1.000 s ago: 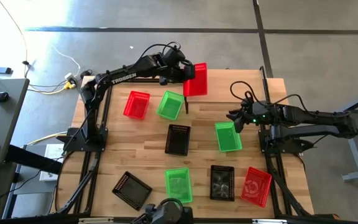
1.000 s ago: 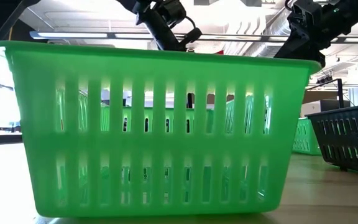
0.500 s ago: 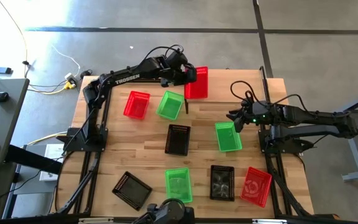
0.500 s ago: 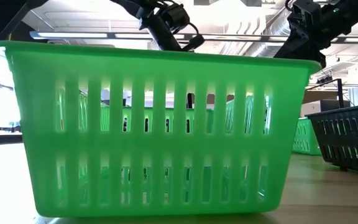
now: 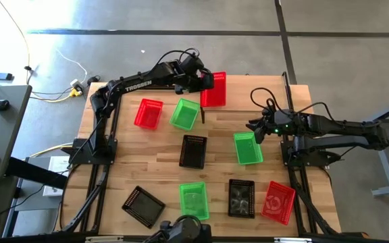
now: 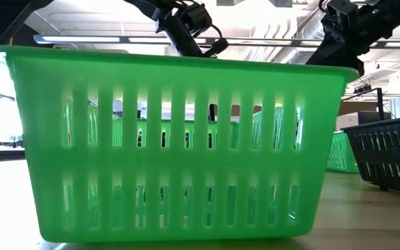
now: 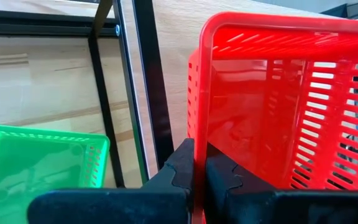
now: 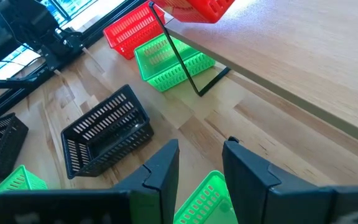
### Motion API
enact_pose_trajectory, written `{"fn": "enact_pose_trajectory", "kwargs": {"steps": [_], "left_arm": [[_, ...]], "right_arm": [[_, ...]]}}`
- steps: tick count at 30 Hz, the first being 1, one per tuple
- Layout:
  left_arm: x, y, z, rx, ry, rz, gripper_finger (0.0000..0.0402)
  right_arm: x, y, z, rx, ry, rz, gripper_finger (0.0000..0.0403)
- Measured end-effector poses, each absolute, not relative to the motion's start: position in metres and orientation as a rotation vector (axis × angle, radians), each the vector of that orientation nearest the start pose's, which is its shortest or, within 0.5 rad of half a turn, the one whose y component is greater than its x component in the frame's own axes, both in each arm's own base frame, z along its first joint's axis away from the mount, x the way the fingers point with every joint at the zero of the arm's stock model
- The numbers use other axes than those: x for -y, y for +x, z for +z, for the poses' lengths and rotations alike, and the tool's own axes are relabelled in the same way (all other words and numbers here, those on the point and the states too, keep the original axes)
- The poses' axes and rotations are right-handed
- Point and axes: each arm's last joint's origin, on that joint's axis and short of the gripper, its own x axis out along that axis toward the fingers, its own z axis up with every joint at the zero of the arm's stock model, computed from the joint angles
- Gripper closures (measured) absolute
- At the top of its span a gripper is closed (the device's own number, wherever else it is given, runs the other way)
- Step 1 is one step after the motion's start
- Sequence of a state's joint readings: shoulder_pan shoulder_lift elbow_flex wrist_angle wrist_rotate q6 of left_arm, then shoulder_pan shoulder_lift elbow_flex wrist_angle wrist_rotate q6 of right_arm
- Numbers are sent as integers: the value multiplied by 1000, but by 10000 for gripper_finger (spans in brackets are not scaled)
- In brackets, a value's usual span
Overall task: Stack baskets on shelf by color
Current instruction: Put the bottom left red basket on the shelf
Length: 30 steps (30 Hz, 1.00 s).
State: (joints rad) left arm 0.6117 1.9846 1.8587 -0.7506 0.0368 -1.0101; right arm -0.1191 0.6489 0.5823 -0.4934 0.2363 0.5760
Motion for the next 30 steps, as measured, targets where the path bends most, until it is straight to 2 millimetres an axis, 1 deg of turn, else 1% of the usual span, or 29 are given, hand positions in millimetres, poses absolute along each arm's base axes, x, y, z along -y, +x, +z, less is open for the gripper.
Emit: {"fn": "enact_pose_trajectory", "kwargs": {"steps": [9, 17, 20, 30], "left_arm": [[-251, 360, 300, -506, -1209, 939, 399], [-251, 359, 300, -501, -1203, 949, 353], [-251, 359, 300, -499, -1199, 956, 343], [-256, 360, 303, -462, -1164, 935, 341]], "right_arm": [[23, 137, 255, -451, 521, -499, 293], [23, 137, 255, -450, 521, -498, 293], [23, 137, 255, -450, 522, -498, 293], [23, 137, 255, -451, 522, -497, 293]]}}
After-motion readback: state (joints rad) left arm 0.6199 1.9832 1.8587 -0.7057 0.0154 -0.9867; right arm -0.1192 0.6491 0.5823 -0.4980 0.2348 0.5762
